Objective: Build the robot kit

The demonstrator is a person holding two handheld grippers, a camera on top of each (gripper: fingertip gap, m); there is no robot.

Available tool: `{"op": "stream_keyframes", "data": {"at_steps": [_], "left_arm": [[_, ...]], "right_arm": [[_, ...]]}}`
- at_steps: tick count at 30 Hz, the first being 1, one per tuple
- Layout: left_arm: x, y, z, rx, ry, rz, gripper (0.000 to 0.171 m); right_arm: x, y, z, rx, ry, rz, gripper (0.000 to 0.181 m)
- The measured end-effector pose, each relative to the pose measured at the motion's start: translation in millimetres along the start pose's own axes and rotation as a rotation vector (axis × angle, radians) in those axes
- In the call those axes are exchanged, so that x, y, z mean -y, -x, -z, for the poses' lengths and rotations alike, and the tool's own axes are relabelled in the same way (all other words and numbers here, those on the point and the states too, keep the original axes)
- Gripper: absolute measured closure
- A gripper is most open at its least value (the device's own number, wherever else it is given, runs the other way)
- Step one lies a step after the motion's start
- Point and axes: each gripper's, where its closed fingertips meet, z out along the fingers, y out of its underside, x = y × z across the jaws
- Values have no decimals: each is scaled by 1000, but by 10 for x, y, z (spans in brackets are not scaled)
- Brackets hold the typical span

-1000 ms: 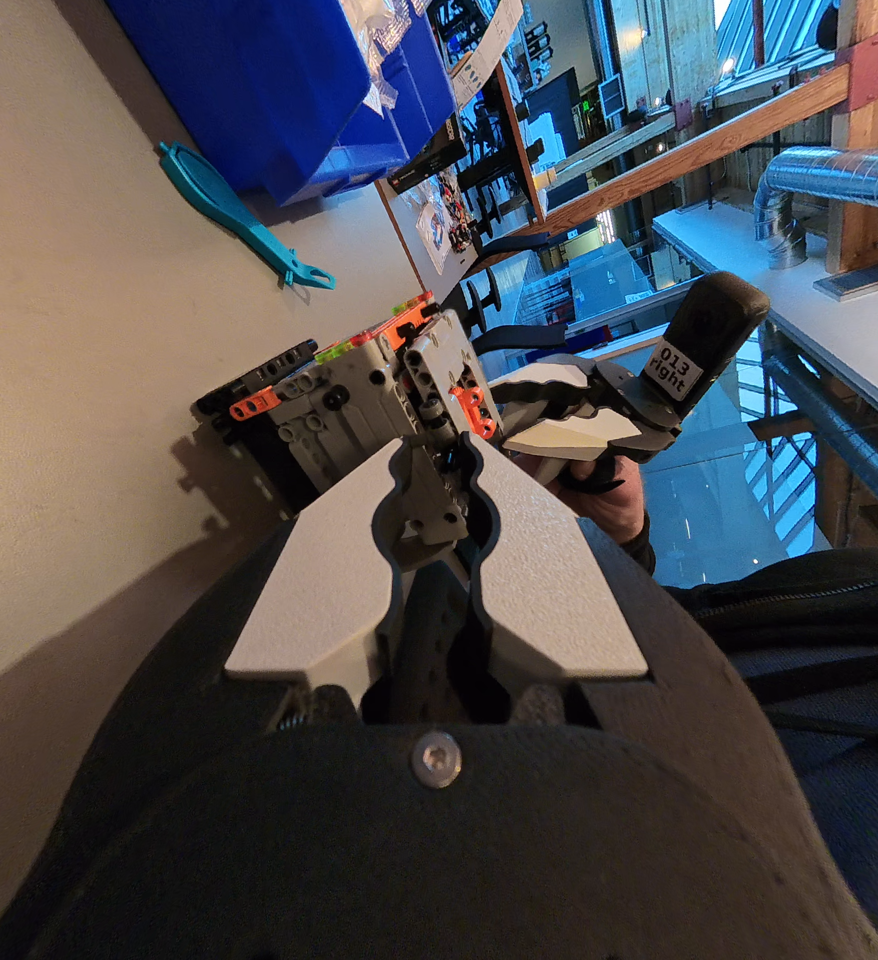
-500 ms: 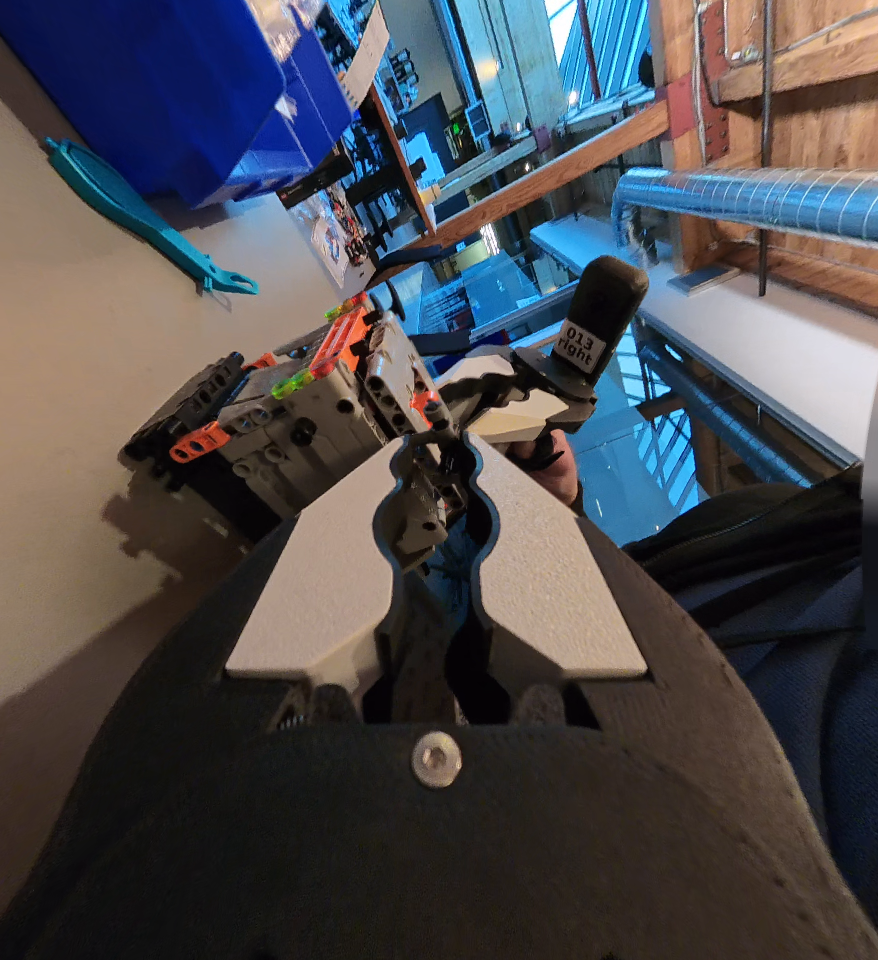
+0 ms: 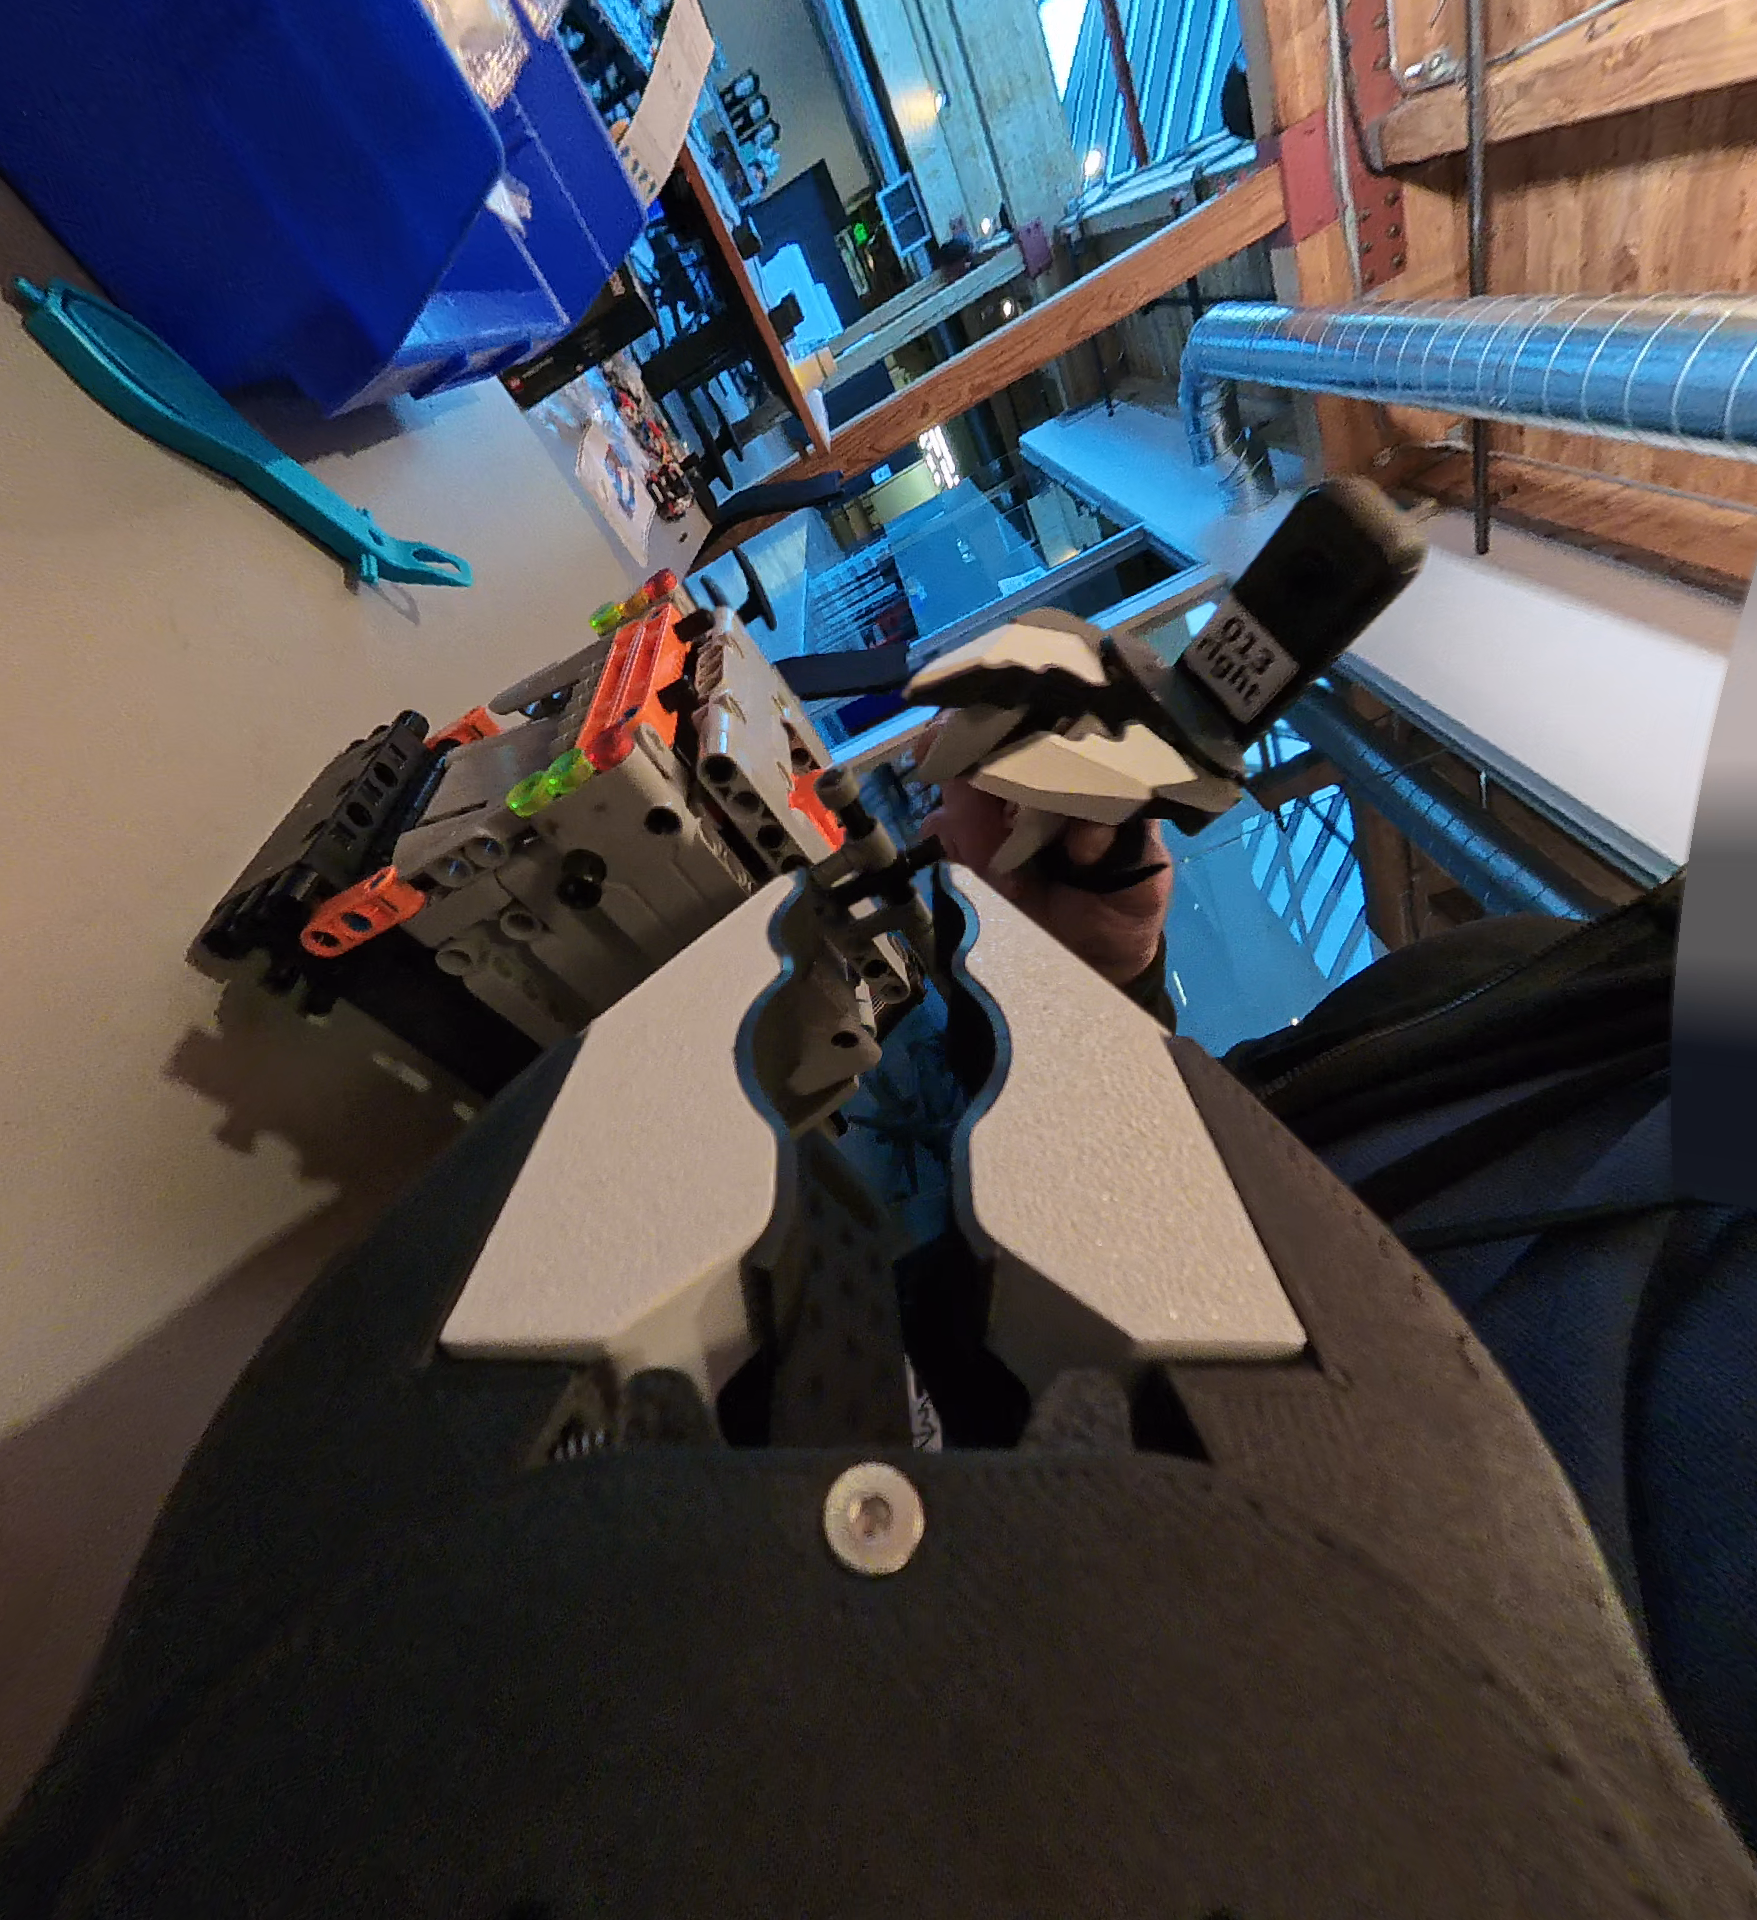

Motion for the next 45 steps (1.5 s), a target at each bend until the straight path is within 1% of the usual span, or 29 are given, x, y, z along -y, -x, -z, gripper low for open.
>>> {"op": "stream_keyframes", "data": {"at_steps": [2,6,10,13,15,17,22,26,29,31,36,42,45], "left_arm": [[10,-11,-9,-7,-1,4,151],[18,-16,-6,-24,-5,13,154],[40,-81,1,-29,-7,-1,158],[41,-89,4,-10,6,-5,153],[33,-77,3,7,13,-3,150],[42,-61,19,21,6,12,150],[22,-66,45,40,29,20,148],[19,-80,37,34,37,29,152],[25,-68,34,28,30,38,158],[30,-37,49,33,20,51,158],[-1,-53,72,25,41,35,157],[-7,-58,145,20,26,46,155],[-48,-67,149,52,62,35,154]], "right_arm": [[53,165,-60,75,-7,7,158],[67,385,-226,162,23,25,156],[2,471,-419,183,95,38,153],[-17,563,-509,216,119,37,159],[-23,552,-546,203,125,51,166],[-33,570,-576,208,138,45,169],[-56,588,-611,207,147,54,170],[-40,621,-600,237,144,47,170],[-38,647,-602,255,143,41,171],[-49,629,-612,249,148,36,171],[-50,646,-601,268,152,11,171],[-54,622,-590,266,148,-7,171],[-60,639,-589,247,152,25,171]]}}
